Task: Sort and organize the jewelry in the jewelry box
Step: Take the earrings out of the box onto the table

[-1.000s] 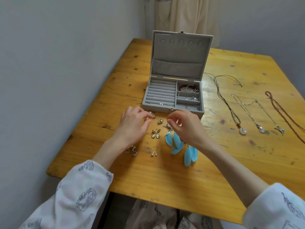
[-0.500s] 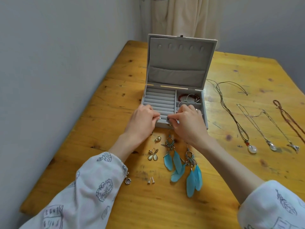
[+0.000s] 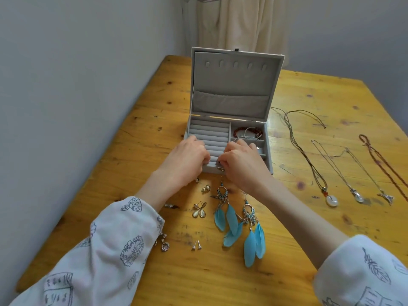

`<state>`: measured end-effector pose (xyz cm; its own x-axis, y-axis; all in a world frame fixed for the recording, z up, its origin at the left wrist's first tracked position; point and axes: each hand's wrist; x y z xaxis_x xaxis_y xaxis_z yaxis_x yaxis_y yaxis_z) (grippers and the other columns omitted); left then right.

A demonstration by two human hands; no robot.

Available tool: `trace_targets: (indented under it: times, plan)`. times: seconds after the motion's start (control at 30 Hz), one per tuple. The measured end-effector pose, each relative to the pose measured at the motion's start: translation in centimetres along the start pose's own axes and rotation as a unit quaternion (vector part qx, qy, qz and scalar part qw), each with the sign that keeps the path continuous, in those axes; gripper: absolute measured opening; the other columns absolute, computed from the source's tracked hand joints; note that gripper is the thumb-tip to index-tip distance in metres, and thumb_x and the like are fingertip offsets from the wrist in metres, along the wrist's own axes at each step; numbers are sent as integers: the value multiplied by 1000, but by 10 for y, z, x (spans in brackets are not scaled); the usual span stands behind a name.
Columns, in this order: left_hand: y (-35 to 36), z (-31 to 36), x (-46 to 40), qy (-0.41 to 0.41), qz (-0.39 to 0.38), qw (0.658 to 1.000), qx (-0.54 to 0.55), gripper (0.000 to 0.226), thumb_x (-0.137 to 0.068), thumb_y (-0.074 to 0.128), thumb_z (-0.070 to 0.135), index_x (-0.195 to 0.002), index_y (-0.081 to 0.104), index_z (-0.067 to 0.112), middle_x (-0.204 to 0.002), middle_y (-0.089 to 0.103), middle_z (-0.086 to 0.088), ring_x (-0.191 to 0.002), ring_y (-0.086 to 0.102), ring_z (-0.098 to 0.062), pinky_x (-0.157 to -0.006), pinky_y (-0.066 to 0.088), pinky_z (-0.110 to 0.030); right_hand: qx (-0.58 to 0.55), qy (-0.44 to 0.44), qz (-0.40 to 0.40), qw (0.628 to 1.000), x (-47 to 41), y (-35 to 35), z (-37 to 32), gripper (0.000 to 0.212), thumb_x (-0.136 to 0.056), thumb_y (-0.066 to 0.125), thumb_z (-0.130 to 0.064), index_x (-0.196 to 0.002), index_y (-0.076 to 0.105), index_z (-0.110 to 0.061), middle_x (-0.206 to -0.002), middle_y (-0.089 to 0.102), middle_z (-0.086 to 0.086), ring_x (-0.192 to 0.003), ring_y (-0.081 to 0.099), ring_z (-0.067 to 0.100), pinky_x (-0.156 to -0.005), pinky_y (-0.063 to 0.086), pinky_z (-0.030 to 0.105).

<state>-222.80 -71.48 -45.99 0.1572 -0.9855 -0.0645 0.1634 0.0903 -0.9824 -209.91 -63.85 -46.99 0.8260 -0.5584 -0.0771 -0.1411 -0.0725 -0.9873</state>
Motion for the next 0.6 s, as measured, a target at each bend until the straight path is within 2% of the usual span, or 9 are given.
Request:
trace_targets:
  times: [0.2,0.33,0.5,0.6]
  plan:
    - [0,0,-3,-7,-5,1000,12,21,-93,50,15,-103,69,16,-104,62,-1,-99,45,-14,-86,41,-27,13,-24,1,1000,-2,2,1,27,-97,41,-20,-110,65,-21,-110,58,-1,-100,47,20,-82,29,31]
    - [0,1,-9,-23,-12,999,21,18,-92,53,15,-101,69,15,-103,64,-2,-103,48,-15,-86,43,-29,12,-28,-3,1000,-5,1,2,27,-97,41,-24,-108,65,-21,-107,61,0,-98,51,20,-81,30,30]
    - [-2,1,-21,-59,-54,996,35,12,-86,62,14,-94,71,13,-98,68,-7,-95,58,-19,-85,52,-37,6,-13,-14,1000,-13,-1,3,24,-95,44,-22,-98,68,-18,-98,66,1,-96,56,22,-84,31,32]
    - [-6,-1,-28,-82,-91,991,50,8,-83,66,15,-90,70,13,-94,67,-6,-88,61,-19,-78,53,-34,-11,1,-30,999,-18,-2,3,21,-94,47,-21,-99,67,-17,-98,67,1,-97,57,22,-90,34,34]
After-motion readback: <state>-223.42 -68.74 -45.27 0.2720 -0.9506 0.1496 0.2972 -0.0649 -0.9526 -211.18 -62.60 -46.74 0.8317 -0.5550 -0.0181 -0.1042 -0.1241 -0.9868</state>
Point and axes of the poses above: each hand's wrist, its own x-axis away from the middle knuckle, its own y-axis out of the palm, z = x × y
